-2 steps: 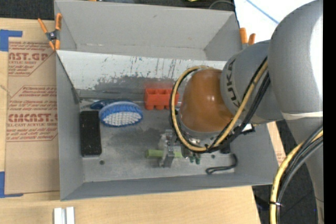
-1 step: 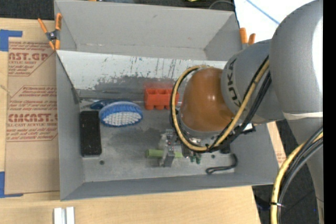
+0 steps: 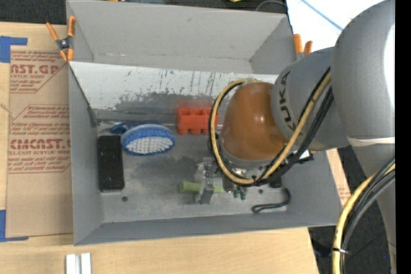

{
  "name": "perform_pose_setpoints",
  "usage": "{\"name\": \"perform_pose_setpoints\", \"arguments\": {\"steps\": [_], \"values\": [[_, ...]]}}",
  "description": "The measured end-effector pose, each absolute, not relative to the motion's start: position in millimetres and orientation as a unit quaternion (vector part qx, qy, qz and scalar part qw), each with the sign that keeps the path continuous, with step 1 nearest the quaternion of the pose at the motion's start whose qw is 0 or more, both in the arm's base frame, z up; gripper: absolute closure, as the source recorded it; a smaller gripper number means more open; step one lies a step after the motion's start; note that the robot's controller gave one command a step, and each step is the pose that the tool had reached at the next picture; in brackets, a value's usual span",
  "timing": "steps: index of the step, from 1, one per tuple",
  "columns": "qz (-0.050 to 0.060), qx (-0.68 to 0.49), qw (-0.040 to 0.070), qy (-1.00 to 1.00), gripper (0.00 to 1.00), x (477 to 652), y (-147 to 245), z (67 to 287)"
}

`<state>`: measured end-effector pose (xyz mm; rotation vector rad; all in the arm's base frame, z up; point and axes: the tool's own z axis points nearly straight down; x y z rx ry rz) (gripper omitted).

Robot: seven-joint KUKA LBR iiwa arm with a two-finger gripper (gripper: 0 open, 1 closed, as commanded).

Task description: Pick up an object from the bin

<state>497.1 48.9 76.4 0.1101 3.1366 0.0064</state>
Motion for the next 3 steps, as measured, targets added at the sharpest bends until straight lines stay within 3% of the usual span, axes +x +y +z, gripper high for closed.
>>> {"name": "perform_pose_setpoints", "arguments": {"steps": [3], "values": [[0.003,0.035,-0.001,0.999,1.00,495.5,50,162]]}}
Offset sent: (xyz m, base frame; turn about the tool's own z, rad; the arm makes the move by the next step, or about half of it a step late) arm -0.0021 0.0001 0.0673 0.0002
